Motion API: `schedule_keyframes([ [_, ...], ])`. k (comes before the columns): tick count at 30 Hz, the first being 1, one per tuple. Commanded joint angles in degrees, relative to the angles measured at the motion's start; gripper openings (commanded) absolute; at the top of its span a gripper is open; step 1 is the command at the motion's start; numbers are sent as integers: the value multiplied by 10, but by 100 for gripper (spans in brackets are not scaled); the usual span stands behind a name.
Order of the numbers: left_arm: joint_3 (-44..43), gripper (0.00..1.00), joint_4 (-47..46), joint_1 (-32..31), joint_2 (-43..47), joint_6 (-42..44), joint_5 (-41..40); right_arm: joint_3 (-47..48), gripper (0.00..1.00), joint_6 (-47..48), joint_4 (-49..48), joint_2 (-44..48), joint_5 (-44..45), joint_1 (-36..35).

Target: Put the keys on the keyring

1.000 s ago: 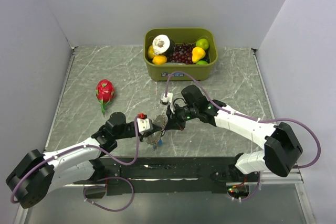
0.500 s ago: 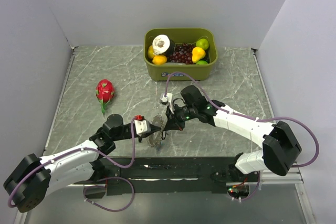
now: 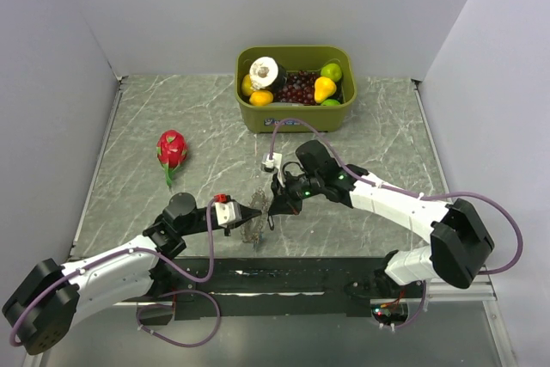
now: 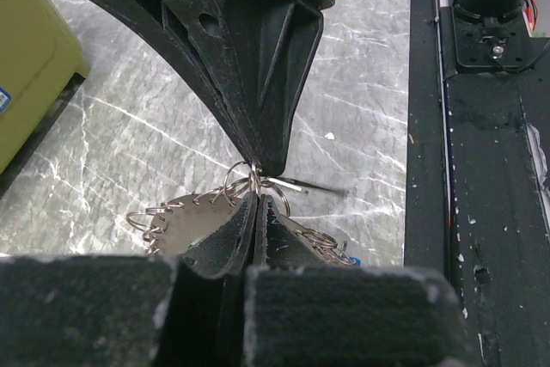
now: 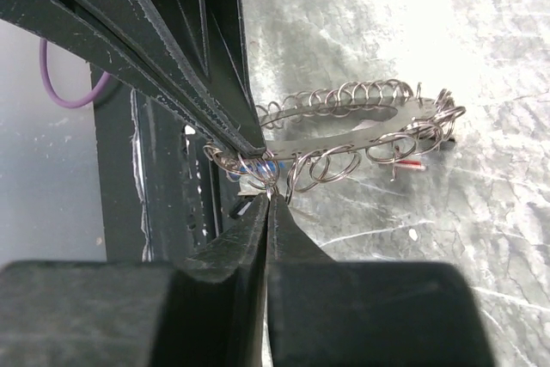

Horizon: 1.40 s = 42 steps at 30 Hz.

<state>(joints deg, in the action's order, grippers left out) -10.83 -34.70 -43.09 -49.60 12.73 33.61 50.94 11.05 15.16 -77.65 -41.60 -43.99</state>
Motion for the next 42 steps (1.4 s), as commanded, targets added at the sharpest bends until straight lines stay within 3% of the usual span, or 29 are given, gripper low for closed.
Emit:
schedule_keyframes([
  [1,-8,1,-81,-3,14,-3,25,-6,13,-1,-15,22,2,4],
  [2,-8,1,-82,-4,14,-3,26,-6,22,-1,-14,22,2,4],
  [5,-7,1,-85,-4,16,-2,28,-6,35,-2,-13,28,6,4],
  [15,-2,1,-95,-4,24,-1,37,-29,64,4,-17,129,17,32],
  [22,1,1,-94,-3,28,9,50,-46,68,-9,-36,171,-35,72],
  [42,-5,1,-92,-4,14,32,133,-29,63,0,-11,123,-126,75],
])
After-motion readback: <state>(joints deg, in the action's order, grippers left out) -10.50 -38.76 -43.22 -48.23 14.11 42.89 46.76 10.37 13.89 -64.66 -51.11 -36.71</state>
